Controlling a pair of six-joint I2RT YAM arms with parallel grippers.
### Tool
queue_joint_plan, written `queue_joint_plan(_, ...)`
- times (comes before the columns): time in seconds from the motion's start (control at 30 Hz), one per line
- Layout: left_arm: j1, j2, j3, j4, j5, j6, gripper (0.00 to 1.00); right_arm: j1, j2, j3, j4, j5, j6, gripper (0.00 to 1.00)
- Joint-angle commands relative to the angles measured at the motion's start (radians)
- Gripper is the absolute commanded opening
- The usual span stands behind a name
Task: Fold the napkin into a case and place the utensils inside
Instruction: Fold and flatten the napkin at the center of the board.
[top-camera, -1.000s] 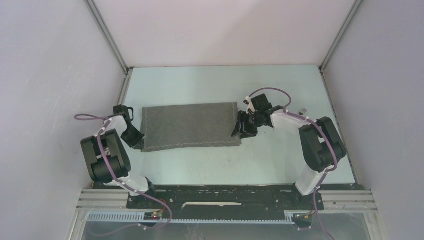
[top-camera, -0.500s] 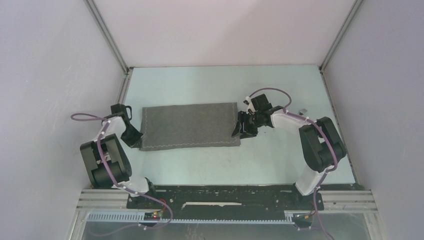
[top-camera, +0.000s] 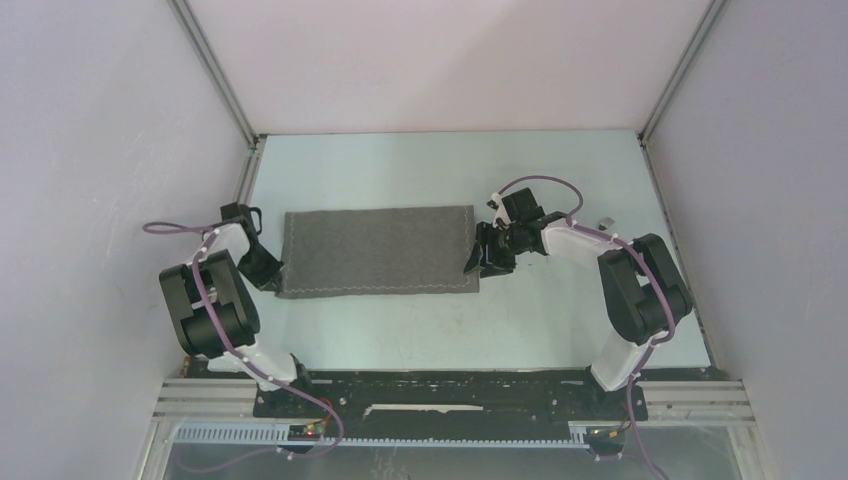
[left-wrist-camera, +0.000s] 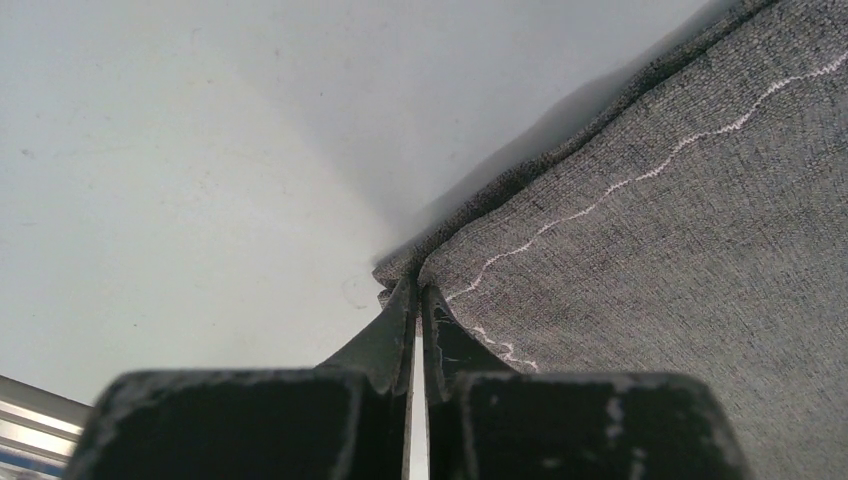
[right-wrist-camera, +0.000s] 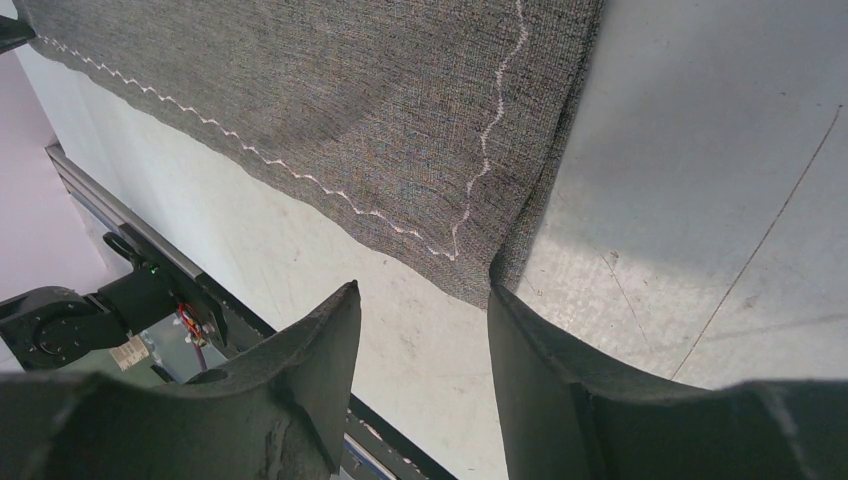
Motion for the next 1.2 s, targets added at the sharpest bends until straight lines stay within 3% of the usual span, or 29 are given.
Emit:
queue_joint_plan(0.0, 0.010, 0.004, 0.018, 0.010, -0.015, 0.016, 0.04, 0.008, -0.034, -0.003, 0.019, 0.001, -0.016, 0.58)
queue_joint_plan(0.6, 0.012, 0.011, 0.042, 0.014, -0.025, 0.028, 0.10, 0.034, -0.037, -0.004, 0.021, 0.015, -0.027, 0.60)
queue_joint_plan(0.67, 0.011, -0.016, 0.045, 0.008, -0.050, 0.022, 0.18, 0.043, -0.044, -0.002, 0.030, -0.005, -0.024, 0.60)
queue_joint_plan(0.77, 0.011, -0.112, 0.022, 0.012, -0.055, -0.001, 0.40, 0.055, -0.048, -0.002, 0.031, -0.034, -0.021, 0.63)
queue_joint_plan(0.87, 0.001, -0.214, -0.028, 0.029, -0.024, -0.029, 0.55, 0.055, -0.052, -0.002, 0.048, -0.065, -0.002, 0.67)
queue_joint_plan(0.93, 0.001, -0.254, -0.054, 0.039, 0.038, -0.045, 0.57, 0.047, -0.046, -0.002, 0.092, -0.118, 0.024, 0.71)
queue_joint_plan(1.0, -0.004, -0.259, -0.086, 0.086, 0.190, -0.060, 0.58, 0.040, -0.023, -0.001, 0.148, -0.170, 0.061, 0.72)
queue_joint_plan(1.1, -0.005, -0.149, -0.072, 0.110, 0.366, -0.068, 0.51, 0.039, 0.014, -0.001, 0.229, -0.240, 0.122, 0.76)
queue_joint_plan(1.17, -0.002, -0.082, -0.055, 0.114, 0.382, -0.064, 0.50, 0.038, 0.045, 0.000, 0.275, -0.271, 0.151, 0.78)
